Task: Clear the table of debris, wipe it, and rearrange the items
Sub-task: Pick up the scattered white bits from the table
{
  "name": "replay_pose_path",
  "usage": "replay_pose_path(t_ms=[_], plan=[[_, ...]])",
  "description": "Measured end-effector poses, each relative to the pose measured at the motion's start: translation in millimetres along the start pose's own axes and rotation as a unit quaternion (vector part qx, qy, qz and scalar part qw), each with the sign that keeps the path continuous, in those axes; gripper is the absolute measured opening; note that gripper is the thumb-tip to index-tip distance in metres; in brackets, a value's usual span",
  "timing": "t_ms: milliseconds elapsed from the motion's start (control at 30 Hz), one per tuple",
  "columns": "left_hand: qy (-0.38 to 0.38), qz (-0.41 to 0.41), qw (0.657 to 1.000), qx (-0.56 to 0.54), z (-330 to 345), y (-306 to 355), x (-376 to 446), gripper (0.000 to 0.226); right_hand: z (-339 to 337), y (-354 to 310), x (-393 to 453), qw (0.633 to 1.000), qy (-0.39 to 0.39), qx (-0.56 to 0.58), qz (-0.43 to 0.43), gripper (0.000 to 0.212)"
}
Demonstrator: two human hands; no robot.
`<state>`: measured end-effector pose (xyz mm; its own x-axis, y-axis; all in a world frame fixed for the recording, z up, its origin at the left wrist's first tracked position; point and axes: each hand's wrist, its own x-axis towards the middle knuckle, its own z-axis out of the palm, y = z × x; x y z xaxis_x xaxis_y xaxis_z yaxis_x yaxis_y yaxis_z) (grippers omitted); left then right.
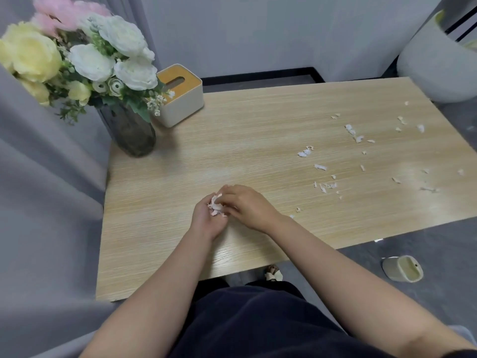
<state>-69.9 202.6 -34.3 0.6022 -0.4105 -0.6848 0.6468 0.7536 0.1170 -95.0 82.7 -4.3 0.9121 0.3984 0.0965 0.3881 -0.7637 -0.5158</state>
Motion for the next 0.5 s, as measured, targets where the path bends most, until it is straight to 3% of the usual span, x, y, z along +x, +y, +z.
replay_pose_path(t_ms=[167,367,500], plan=[[-0.008,-0.009,1.000,-0.012,3.4,-10.8,-0.7,0.024,-10.0,10.8,-12.1,0.997,0.046,0.029,0.048,0.022],[-0.021,-0.014,0.999,0.045,12.7,-24.4,8.3,0.040,-28.7,42.4,-37.8,0.978,0.106,0.064,0.171,0.017],[-0.023,-0.016,0.998,0.060,18.3,-37.9,14.9,0.050,-39.5,81.8,-67.7,0.952,0.087,0.041,0.292,0.013]])
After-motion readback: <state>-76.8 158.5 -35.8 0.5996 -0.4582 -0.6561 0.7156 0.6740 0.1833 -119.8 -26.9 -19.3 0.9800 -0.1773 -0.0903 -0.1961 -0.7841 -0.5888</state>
